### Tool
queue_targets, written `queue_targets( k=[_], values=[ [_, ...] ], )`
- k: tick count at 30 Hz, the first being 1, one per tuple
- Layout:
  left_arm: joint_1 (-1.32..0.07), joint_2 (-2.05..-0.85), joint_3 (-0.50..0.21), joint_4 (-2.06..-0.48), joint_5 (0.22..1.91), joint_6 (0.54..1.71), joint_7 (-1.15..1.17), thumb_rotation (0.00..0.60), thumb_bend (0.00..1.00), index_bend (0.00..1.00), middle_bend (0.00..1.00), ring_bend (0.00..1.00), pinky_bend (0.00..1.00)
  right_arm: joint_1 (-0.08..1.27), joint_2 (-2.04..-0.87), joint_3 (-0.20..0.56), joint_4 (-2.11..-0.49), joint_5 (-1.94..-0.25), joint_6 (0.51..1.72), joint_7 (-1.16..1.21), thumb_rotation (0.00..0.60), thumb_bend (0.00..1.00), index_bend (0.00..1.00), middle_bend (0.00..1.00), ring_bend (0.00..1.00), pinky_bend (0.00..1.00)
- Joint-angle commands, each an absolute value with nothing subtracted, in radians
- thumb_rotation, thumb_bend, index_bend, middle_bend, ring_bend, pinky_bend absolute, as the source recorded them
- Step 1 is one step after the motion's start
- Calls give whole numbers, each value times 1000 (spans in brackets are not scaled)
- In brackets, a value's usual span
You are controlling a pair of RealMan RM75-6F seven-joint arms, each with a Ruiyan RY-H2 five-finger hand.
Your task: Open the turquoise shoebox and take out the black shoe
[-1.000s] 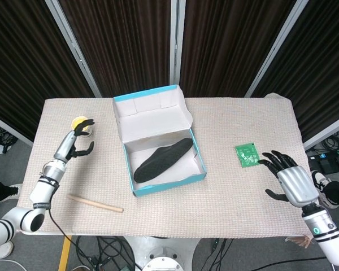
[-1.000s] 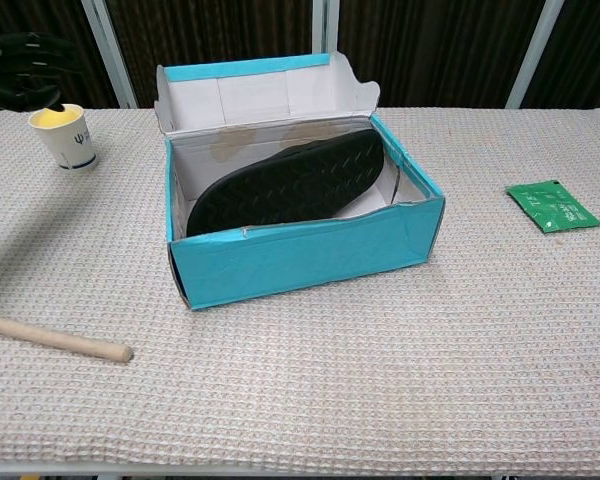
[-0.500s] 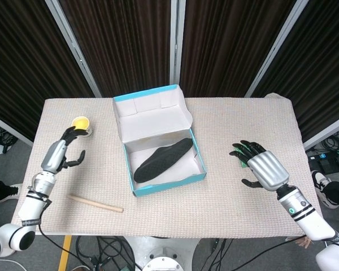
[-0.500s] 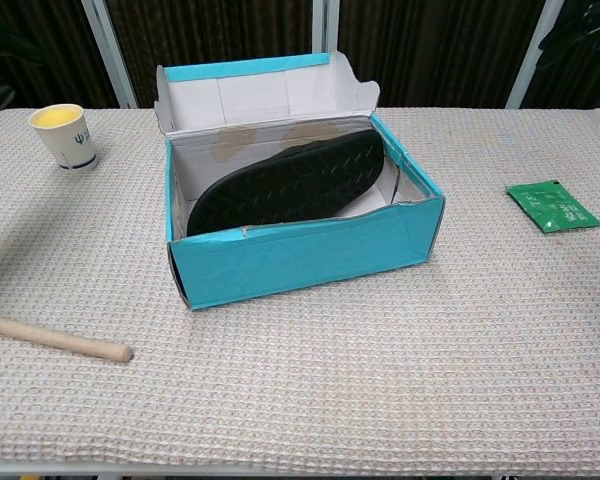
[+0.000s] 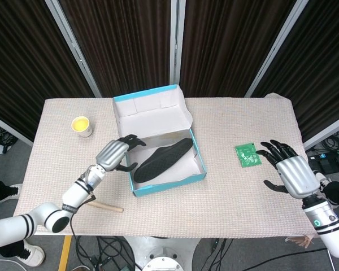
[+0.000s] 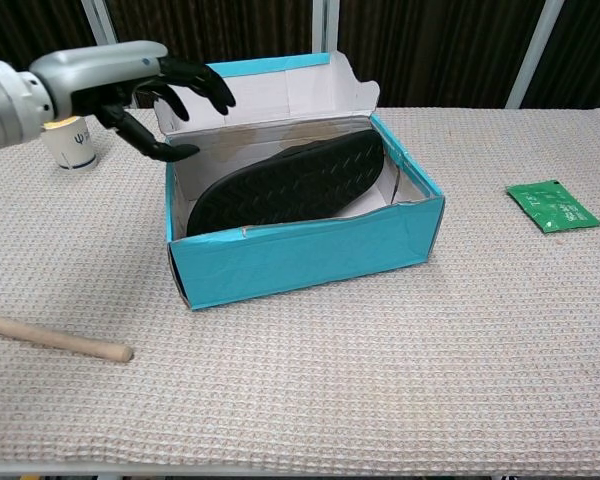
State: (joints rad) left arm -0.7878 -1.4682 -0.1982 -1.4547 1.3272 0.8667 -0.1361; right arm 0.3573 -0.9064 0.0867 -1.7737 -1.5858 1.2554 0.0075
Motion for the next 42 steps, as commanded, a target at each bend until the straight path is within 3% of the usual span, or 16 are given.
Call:
queue_targets(
  k=[1, 8, 16, 27, 31, 33, 39, 42],
  values=[
    [-856, -1540, -232, -1440, 1216, 815, 8, 600, 303, 212, 213, 122, 260, 349, -903, 81, -1766, -1588, 1264, 17, 600, 64, 229, 114, 86, 166],
    [-918, -1609, -256, -1437, 983, 790, 212, 600, 257, 186, 188, 122, 287, 345, -909, 77, -1745, -1591, 1269, 43, 600, 64, 228, 113, 86, 166],
    [-946, -1624, -272, -1500, 876, 829, 290, 600, 236, 179, 185, 122, 296, 344, -919, 73, -1717, -1595, 1272, 73, 600, 64, 228, 113, 86, 166],
    [-1014, -1704, -205, -1417, 712, 874, 490, 589, 220, 154, 166, 122, 304, 331, -922, 64, -1687, -1600, 1288, 110, 600, 64, 228, 113, 86, 166],
    [-1027, -1733, -187, -1384, 702, 876, 527, 599, 221, 185, 171, 206, 377, 327, -924, 64, -1682, -1599, 1293, 116, 600, 63, 228, 113, 86, 166],
    [-1031, -1743, -181, -1373, 711, 870, 532, 600, 221, 256, 222, 273, 433, 326, -926, 63, -1678, -1598, 1294, 121, 600, 63, 228, 113, 86, 166],
    [-1030, -1761, -183, -1333, 759, 856, 498, 600, 269, 538, 548, 560, 693, 321, -931, 63, -1664, -1588, 1296, 136, 600, 63, 228, 113, 86, 166],
    [-1021, -1749, -195, -1335, 795, 844, 452, 600, 314, 622, 679, 667, 792, 321, -934, 63, -1657, -1586, 1296, 144, 600, 61, 228, 113, 86, 166]
  ],
)
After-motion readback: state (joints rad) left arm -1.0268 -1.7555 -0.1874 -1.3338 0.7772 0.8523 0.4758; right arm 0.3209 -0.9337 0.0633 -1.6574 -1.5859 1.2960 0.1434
